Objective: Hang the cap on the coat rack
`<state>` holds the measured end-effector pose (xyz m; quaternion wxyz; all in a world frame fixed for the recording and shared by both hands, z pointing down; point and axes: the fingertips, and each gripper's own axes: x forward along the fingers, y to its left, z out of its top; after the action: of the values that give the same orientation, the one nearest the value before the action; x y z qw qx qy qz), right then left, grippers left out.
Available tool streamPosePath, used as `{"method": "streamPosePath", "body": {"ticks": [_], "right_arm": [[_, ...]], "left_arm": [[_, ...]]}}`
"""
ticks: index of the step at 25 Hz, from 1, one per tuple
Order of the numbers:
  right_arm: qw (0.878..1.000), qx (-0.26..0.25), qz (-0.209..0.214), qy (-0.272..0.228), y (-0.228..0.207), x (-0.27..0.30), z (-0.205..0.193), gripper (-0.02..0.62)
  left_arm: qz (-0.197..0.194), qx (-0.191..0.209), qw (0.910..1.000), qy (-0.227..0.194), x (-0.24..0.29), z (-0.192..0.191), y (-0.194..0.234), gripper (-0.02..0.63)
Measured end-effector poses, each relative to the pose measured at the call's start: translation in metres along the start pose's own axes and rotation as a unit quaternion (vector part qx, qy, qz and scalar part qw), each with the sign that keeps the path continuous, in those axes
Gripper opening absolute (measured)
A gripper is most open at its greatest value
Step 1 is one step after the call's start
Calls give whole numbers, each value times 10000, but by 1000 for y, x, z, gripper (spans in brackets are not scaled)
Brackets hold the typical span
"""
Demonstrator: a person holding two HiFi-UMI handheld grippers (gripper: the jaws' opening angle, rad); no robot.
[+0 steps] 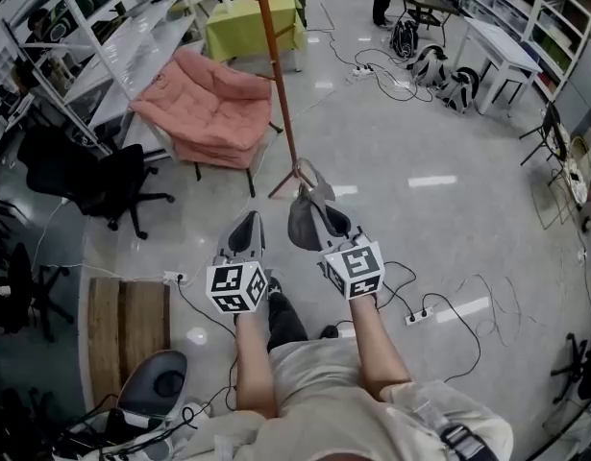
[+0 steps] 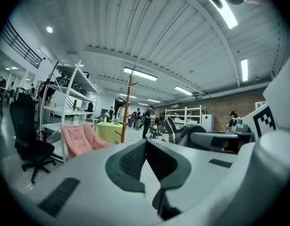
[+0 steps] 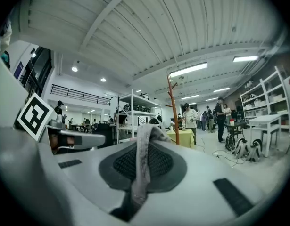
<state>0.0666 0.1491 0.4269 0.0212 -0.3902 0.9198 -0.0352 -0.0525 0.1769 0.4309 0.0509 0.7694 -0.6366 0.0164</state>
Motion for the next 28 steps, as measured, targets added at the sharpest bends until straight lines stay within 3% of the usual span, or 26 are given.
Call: {"method": "streamPosePath", "body": {"ticks": [13,28], "right_arm": [[10000,40,31,-38,-24,58,6,11],[9997,-28,-247,-45,-68,147,14,11]], "left_arm": [[-211,64,9996,-178,65,27,28,6],[-519,33,9984,-216,162,47,77,6]]}}
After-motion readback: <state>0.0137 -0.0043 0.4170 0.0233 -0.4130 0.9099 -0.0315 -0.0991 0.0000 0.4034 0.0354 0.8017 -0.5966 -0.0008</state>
